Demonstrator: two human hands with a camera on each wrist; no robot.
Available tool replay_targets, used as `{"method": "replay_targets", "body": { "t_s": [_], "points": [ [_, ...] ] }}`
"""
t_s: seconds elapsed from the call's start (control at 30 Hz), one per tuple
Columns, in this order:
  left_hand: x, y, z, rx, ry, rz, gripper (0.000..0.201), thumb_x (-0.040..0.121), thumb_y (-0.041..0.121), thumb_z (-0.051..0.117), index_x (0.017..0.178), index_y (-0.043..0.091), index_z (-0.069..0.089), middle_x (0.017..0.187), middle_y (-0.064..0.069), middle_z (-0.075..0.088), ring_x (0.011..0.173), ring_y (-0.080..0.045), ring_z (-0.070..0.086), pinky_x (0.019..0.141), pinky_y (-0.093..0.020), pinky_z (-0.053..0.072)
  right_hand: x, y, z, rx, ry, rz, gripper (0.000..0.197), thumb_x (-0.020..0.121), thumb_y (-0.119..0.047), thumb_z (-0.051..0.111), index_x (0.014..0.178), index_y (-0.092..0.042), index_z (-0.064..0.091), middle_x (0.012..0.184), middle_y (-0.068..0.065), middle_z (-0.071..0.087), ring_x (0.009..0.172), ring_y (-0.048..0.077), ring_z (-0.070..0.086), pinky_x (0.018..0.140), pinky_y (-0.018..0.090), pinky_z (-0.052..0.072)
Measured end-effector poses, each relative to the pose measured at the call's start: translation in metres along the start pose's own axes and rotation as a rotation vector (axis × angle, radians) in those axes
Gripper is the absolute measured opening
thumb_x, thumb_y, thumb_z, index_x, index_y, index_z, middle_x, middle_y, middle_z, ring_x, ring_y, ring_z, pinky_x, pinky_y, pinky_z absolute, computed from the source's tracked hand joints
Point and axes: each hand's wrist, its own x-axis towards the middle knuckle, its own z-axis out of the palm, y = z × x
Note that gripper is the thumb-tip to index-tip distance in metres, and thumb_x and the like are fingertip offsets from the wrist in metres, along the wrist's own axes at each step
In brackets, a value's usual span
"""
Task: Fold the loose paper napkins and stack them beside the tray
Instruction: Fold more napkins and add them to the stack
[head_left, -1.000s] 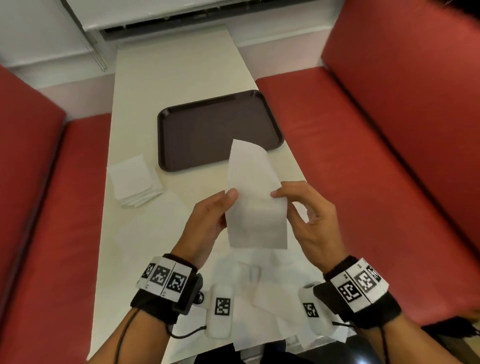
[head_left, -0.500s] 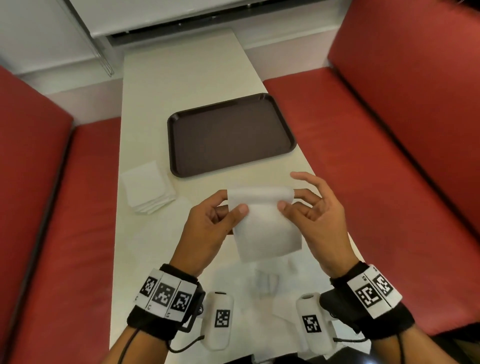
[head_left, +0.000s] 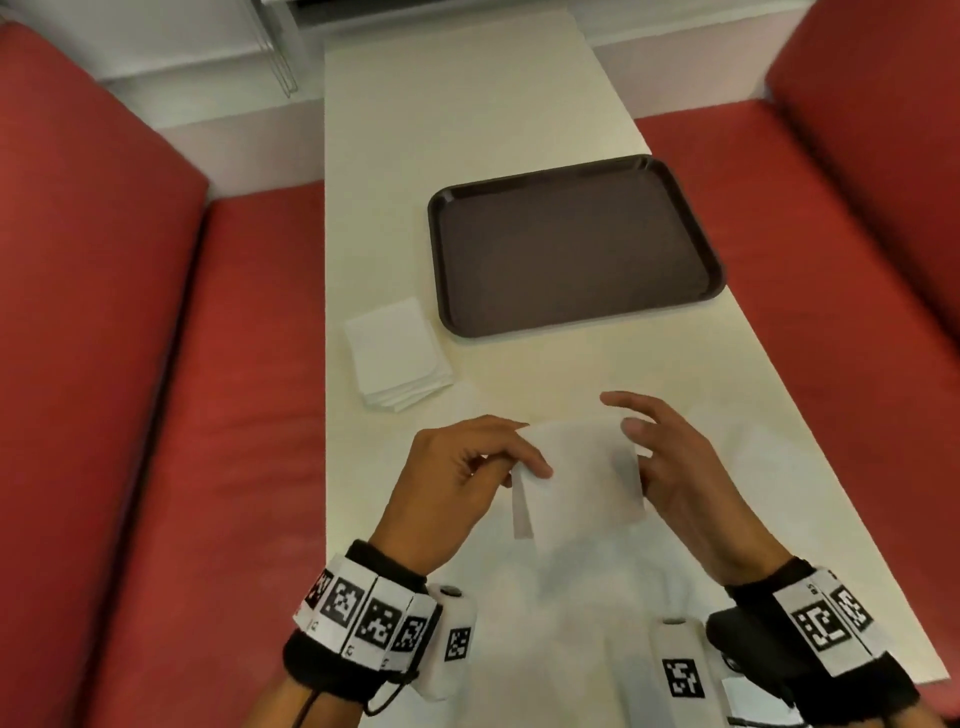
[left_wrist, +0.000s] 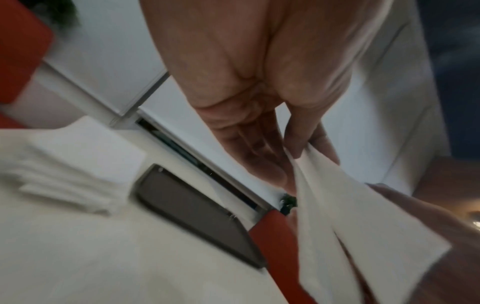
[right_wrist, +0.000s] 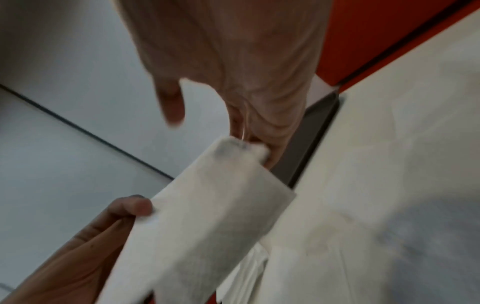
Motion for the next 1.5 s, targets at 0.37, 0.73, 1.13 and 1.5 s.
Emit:
{"method": "replay_targets", "body": {
  "t_s": [0.37,0.73,1.13,1.5],
  "points": [
    [0.012,-0.054,-0.074,-0.104,0.202,-0.417,0.022,0.089,0.040,0.071,0.078,0.022,0.072,0.073,0.000,0.073,0.071,-0.020,0.070,0.076,-0.040,0.058,0.083,0.006,0.101,-0.115,0.152,-0.074,0.039,0.086,-0.007,0.072,0.121,-0.020,0.059,0.100,0.004,0.073,0.085,0.009,0.073,0.065,0.020,0.057],
    [0.079,-0.104,-0.133,0.087,0.476,-0.405,0.033,0.087,0.038,0.074,0.067,0.012,0.066,0.061,-0.001,0.061,0.057,-0.016,0.049,0.058,-0.029,0.039,0.119,0.014,0.114,-0.159,0.188,-0.076,0.032,0.090,-0.009,0.069,0.119,-0.016,0.058,0.093,0.009,0.073,0.078,0.027,0.073,0.076,0.032,0.060],
    [0.083,-0.122,-0.128,0.478,0.508,-0.417,0.030,0.090,0.032,0.071,0.111,0.017,0.055,0.082,0.003,0.064,0.070,-0.011,0.058,0.068,-0.028,0.051,0.082,0.032,0.031,-0.296,0.343,-0.035,0.033,0.090,-0.010,0.068,0.120,-0.019,0.058,0.093,0.003,0.075,0.077,0.024,0.074,0.075,0.027,0.061],
    [0.045,-0.087,-0.075,0.551,0.546,-0.403,0.024,0.099,0.039,0.051,0.112,0.020,0.056,0.098,0.000,0.062,0.083,-0.023,0.058,0.073,-0.037,0.043,0.005,0.051,-0.076,-0.944,0.493,0.020,0.034,0.087,-0.021,0.073,0.118,-0.028,0.061,0.114,-0.001,0.059,0.103,0.018,0.057,0.088,0.027,0.042]
  ]
}}
